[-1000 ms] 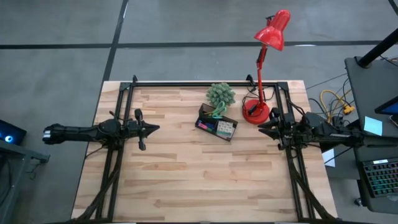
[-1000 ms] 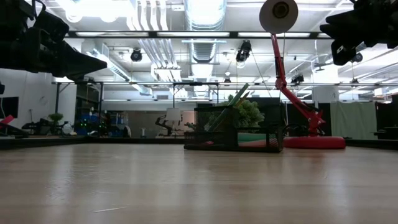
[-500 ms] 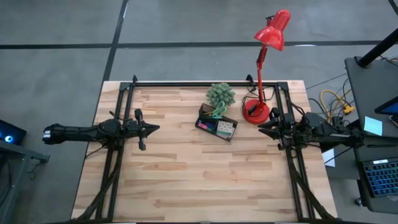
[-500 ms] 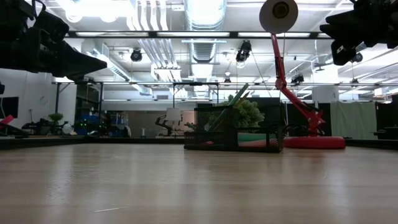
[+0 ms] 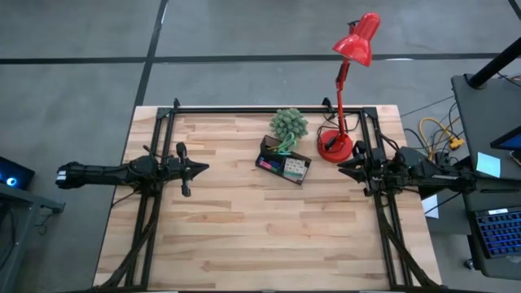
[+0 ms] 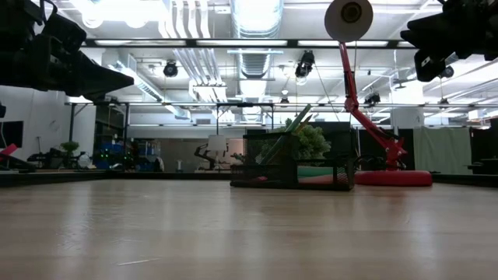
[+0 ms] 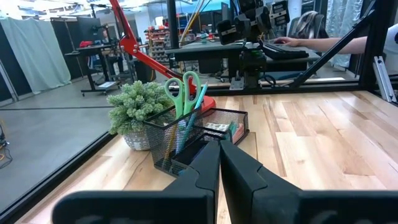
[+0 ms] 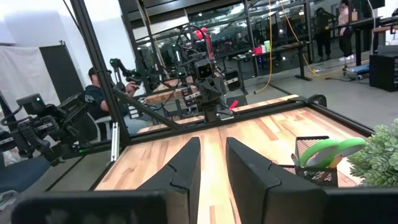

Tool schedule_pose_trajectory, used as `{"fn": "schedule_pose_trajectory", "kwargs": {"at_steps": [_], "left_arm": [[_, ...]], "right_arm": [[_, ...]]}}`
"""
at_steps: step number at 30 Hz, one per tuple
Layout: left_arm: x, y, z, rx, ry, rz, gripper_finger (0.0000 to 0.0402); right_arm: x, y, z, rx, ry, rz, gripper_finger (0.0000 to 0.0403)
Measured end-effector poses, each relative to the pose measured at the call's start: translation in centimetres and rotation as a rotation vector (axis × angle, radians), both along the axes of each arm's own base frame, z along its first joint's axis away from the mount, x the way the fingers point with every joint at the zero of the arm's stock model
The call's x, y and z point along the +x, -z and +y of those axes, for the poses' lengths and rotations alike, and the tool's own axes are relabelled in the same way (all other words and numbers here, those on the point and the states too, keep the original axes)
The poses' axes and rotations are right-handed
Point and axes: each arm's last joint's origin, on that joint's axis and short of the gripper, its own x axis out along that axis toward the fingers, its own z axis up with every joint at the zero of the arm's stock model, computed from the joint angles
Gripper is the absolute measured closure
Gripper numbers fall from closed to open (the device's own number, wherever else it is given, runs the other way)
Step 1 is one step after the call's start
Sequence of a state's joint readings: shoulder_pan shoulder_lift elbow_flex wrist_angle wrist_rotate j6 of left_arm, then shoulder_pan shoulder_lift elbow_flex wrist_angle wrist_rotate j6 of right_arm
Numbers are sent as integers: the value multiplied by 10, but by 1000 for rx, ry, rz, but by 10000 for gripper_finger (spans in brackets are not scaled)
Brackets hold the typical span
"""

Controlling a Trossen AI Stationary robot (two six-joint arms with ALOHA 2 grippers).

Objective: Pick and place office supplies into organizer
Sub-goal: Return to Home Position

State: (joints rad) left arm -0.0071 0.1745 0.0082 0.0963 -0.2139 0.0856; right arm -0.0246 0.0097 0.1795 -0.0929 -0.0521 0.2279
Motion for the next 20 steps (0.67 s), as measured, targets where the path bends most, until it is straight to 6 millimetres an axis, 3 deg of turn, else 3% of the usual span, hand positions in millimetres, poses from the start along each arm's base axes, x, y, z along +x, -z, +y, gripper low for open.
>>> {"fn": "schedule_pose_trajectory", "kwargs": {"at_steps": [20], "left_arm": [[0,0,0,0,0,0,402]], "right_arm": [[0,0,0,0,0,0,331]]}}
